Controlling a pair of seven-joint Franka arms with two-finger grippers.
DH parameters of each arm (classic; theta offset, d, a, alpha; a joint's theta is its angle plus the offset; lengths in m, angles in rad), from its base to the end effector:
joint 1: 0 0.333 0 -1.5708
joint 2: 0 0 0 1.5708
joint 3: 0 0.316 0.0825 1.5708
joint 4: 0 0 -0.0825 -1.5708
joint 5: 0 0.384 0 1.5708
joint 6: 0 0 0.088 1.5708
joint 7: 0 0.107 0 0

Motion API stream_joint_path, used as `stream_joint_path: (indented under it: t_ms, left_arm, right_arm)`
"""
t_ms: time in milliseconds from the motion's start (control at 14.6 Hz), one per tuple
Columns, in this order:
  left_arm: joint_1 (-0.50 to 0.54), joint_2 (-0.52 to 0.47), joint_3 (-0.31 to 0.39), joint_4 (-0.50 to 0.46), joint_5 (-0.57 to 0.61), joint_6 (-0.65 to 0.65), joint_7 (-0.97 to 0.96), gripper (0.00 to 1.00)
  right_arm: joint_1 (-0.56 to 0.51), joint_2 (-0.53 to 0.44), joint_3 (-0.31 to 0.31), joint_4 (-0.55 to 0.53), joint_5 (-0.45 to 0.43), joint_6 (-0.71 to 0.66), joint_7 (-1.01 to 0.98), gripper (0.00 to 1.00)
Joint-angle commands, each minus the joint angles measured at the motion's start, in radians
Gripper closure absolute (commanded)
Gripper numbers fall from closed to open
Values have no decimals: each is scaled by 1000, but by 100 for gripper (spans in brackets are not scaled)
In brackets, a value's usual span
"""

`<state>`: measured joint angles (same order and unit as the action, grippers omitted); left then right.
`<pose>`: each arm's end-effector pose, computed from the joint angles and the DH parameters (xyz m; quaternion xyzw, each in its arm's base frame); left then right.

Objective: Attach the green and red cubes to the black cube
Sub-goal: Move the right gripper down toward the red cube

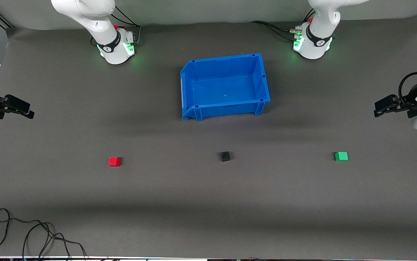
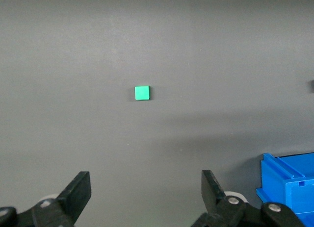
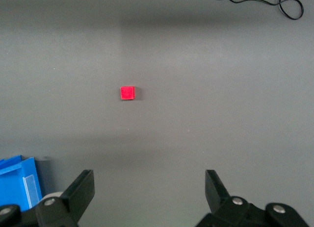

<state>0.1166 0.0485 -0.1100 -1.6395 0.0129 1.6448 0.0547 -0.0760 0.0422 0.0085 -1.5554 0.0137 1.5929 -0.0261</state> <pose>0.5719 0.0064 0.5711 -0.9995 0.0246 0.0216 0.0031 0.5681 -0.0371 0.6100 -0.9998 0.0209 0.0020 0.0071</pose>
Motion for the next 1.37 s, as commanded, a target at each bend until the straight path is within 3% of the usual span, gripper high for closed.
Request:
stream_joint_path:
  t_ms: [0,411,889,1163,1300]
  left_arm:
    - [-3,8,4,18,-1,-11,1,0]
    - [-9,8,3,21,-7,0,-12,0]
    - [-8,10,3,21,-8,4,-9,0]
    - [-6,10,3,23,-7,10,-9,0]
    - [-5,10,3,23,-7,10,-9,0]
  right_arm:
    - [16,-19,2,0,-9,-5,-3,0]
    - [18,-7,2,15,-5,-4,62,0]
    - [15,67,-5,67,120,13,835,0]
    - [4,123,-7,58,208,22,1124,0]
    - [-4,169,-15,32,294,18,1198,0]
